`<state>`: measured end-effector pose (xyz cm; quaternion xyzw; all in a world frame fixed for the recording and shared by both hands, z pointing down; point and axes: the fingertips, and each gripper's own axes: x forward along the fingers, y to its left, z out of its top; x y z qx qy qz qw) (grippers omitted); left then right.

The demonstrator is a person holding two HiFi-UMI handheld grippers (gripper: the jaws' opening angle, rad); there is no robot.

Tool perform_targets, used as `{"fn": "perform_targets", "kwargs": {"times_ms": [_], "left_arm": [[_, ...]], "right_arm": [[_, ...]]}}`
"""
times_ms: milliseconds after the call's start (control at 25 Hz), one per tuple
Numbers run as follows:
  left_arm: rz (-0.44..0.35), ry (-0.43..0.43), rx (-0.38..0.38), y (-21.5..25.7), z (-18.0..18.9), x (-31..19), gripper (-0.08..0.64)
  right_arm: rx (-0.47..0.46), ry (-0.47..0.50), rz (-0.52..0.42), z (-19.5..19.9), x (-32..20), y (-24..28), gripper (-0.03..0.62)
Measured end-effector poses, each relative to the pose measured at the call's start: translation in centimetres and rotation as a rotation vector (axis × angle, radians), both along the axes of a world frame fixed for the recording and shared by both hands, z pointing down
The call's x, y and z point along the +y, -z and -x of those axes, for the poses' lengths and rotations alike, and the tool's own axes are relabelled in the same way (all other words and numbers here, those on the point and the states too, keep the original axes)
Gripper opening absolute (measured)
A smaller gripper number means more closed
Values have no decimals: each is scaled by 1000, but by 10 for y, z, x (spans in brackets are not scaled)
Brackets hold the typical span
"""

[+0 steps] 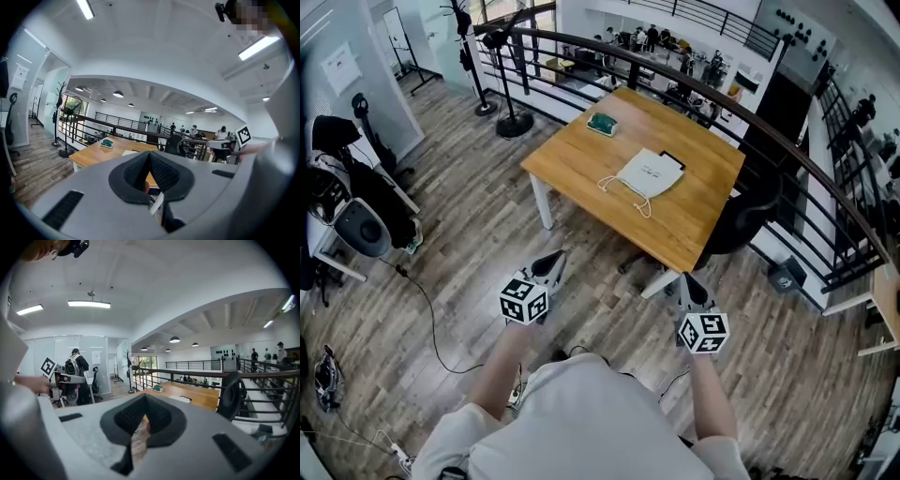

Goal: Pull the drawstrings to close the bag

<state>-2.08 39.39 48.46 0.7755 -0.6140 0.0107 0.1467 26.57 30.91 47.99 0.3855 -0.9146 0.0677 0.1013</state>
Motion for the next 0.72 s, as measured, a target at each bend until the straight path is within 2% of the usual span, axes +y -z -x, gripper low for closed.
{"fn": "perform_targets", "kwargs": {"times_ms": [320, 480, 560, 640, 720], "left_arm": [[-7, 24, -11, -2, -6, -4, -6], [-20, 52, -14, -2, -12, -7, -6], [-26, 69, -16, -3, -14, -8, -6], [-30, 79, -15, -5, -17, -9, -5], [-34, 82, -10, -8, -21, -10, 85]], "right_arm": [[-44, 19, -2, -7, -8, 0, -2], [-24, 23, -14, -15, -17, -1, -2], [-15, 29, -10, -18, -20, -4, 50], [-5, 30, -12, -21, -22, -7, 64], [3, 32, -18, -25, -24, -10, 82]]}}
